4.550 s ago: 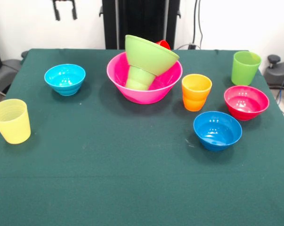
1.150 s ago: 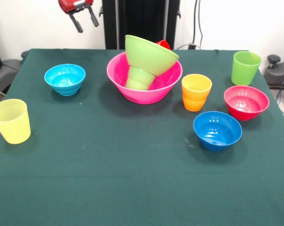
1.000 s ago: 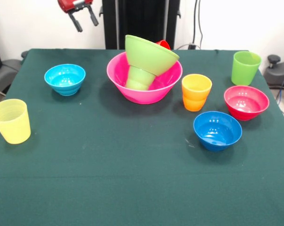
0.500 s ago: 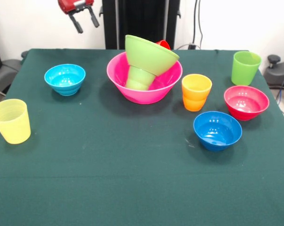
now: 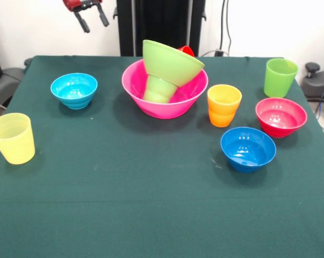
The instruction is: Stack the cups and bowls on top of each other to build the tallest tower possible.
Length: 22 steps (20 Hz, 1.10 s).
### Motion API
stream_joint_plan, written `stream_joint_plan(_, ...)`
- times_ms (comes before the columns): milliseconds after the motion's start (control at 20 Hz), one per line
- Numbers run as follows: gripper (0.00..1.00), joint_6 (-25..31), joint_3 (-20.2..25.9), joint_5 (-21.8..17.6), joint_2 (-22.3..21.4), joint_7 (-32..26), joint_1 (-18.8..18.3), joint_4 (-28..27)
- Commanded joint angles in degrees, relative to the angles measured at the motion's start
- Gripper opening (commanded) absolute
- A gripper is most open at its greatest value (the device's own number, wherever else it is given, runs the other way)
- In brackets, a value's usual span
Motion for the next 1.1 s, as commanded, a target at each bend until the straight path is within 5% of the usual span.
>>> stream_joint_plan(50,1.00,10.47,4.06,4.40,-3.29,6.86,9.34,-0.10)
stream_joint_plan(150,1.00,14.35,1.66,3.54,-4.35,10.13,13.69,-0.87)
stream_joint_plan(300,1.00,9.56,3.39,5.98,-4.64,2.42,10.26,-0.08)
stream_joint_plan(400,1.00,9.22,3.37,5.22,-3.72,2.20,10.26,-0.70)
stream_joint_plan(500,1.00,12.70,1.67,4.40,-3.62,11.48,13.22,-1.50)
stream_joint_plan(650,1.00,20.87,-3.25,-1.70,-0.84,38.65,22.86,-4.76)
stream_joint_plan(750,1.00,20.25,-7.08,-7.03,1.98,51.85,29.19,-7.11)
stream_joint_plan(900,1.00,16.72,-12.69,-11.79,4.21,60.62,36.68,-9.43)
stream_joint_plan(1100,1.00,12.81,-16.49,-14.20,4.07,65.29,39.93,-12.95)
